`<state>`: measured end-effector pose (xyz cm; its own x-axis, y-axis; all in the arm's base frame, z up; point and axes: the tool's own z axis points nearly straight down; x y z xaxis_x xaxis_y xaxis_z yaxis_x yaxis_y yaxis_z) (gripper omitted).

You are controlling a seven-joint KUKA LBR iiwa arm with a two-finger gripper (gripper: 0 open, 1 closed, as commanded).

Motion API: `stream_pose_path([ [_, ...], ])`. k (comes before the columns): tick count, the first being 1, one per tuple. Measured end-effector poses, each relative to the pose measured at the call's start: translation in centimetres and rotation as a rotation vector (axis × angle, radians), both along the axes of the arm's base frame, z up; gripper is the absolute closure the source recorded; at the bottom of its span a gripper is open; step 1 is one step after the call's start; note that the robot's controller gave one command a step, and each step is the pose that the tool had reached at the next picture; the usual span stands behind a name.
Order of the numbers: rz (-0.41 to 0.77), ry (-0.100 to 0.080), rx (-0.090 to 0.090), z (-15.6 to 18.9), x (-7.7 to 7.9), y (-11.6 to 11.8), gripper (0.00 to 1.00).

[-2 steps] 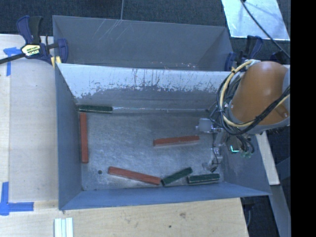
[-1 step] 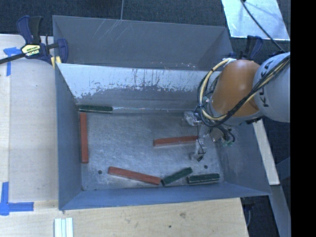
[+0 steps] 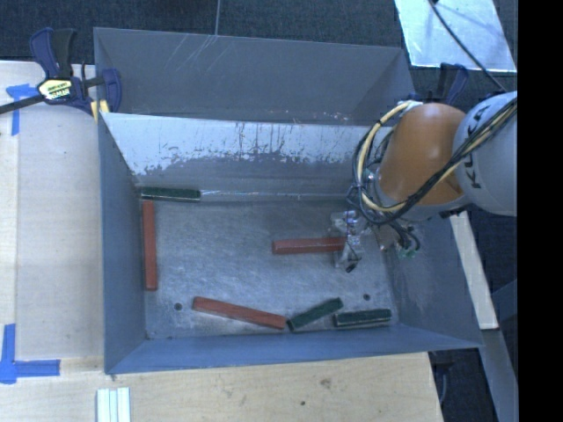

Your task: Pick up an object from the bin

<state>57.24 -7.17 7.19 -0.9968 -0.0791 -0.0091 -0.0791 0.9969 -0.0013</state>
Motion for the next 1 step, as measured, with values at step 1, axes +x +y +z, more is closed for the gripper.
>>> stream_pose_path([
  [1,-0.029,-0.004,0.0,20.91,-0.96,2.83,1.0],
])
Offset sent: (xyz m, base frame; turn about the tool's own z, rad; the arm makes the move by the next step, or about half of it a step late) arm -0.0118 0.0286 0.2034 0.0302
